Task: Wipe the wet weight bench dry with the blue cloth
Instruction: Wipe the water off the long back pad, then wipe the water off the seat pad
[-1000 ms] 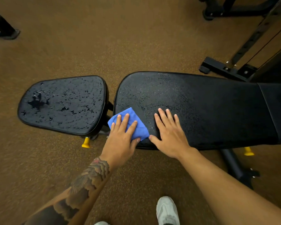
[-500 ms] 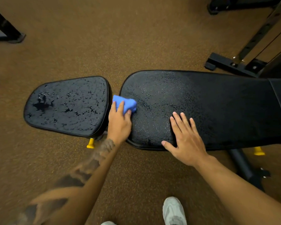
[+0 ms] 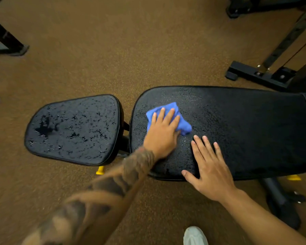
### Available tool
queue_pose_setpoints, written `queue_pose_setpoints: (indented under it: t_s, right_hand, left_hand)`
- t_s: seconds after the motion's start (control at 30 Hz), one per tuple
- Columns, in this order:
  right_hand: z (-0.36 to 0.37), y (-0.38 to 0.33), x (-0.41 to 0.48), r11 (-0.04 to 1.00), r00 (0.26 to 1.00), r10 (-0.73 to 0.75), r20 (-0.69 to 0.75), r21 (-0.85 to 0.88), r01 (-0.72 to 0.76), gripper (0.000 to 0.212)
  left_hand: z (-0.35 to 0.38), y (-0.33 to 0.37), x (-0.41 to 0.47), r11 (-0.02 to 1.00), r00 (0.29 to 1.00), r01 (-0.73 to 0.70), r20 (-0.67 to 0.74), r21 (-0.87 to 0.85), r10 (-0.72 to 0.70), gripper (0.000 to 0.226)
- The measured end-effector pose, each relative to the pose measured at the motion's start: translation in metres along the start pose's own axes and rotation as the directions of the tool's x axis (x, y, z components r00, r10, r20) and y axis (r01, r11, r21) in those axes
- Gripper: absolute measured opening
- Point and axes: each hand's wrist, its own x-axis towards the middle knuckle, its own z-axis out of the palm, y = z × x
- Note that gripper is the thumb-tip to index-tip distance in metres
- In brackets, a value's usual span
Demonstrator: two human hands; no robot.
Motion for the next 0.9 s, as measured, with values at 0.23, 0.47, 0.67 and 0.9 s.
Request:
queue_pose_setpoints:
  t_s: [0.23,0.47,0.67,0.9]
  right_hand:
    - [-0.001,-0.001,0.0,1.0,1.0,0.004,0.006,0.012,-0.004,0.088]
    - [-0.004,-0.001,-0.001,1.0,1.0,0.011,0.029,0.015,-0.012,0.089]
    - [-0.004,0.0,-0.001,1.0,0.999,0.005,0.052,0.007,-0.005,0.089]
    - [-0.009,-0.004,0.002,0.999,0.995,0.038,0.09,-0.025,-0.036,0.092]
  left_hand:
    - [-0.028,-0.083,0.056,0.984,0.987,0.16,0.038,-0.076,-0.157,0.053]
    - [-0.009,-0.068,-0.054,0.871,0.928,0.293,-0.102,-0.394,-0.358,0.052]
    - [0.011,-0.001,-0.113,0.956,0.964,0.185,-0.149,-0.226,-0.222,0.05]
    - [-0.013,-0.002,-0.075,0.978,0.99,-0.126,0.043,-0.169,0.135,0.055]
